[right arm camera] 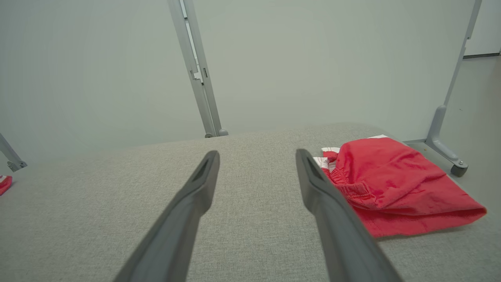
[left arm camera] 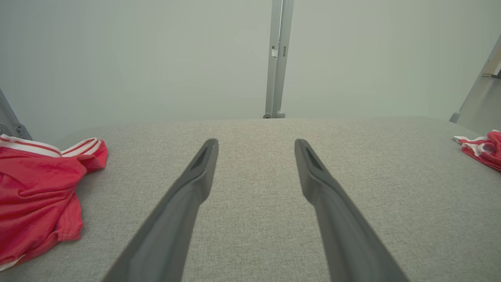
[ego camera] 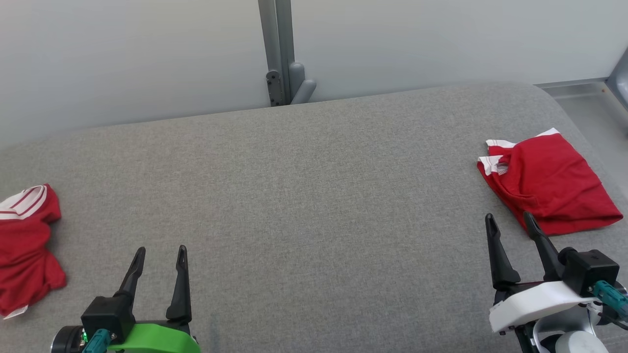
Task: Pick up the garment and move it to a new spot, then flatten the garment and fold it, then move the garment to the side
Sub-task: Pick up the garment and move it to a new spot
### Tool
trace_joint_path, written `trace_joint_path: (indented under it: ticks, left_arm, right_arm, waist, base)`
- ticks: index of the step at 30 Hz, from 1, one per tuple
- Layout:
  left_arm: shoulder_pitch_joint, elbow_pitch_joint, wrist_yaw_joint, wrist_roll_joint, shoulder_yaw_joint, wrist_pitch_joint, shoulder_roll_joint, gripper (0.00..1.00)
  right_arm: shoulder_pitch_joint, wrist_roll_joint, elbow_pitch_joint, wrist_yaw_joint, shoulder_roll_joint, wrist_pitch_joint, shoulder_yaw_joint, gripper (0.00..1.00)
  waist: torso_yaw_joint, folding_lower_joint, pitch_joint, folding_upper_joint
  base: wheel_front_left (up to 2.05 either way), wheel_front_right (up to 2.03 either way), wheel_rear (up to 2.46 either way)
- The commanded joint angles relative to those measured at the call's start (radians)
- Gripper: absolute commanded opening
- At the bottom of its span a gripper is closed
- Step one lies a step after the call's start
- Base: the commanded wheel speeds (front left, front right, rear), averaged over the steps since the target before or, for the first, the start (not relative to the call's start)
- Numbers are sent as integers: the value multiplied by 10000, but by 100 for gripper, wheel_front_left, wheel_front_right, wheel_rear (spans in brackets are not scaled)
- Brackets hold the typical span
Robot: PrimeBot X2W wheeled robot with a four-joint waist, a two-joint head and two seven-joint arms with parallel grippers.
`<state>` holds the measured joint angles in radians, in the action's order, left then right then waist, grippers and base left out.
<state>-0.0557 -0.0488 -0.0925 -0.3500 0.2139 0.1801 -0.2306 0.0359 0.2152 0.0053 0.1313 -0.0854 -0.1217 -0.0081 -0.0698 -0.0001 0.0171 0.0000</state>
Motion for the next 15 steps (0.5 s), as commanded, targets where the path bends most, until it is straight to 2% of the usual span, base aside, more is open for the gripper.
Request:
trace_joint_path:
  ticks: [1, 9, 15]
  left_arm:
    - [104, -20, -46, -6, 4, 12, -64, 100]
    - [213, -31, -147, -158, -121, 103, 0, 100]
    - [488, -30, -203, -267, -246, 252, 50, 100]
  right_arm:
    - [105, 34, -16, -10, 6, -38, 2, 100]
    - [145, 69, -23, -10, 39, -40, -37, 100]
    - [151, 64, -296, -10, 36, 48, -26, 100]
  waist:
    - [9, 1, 3, 0]
    - [251, 1, 30, 0]
    - [1212, 1, -45, 0]
  base:
    - [0, 0, 0]
    - [0, 0, 0]
    - [0, 0, 0]
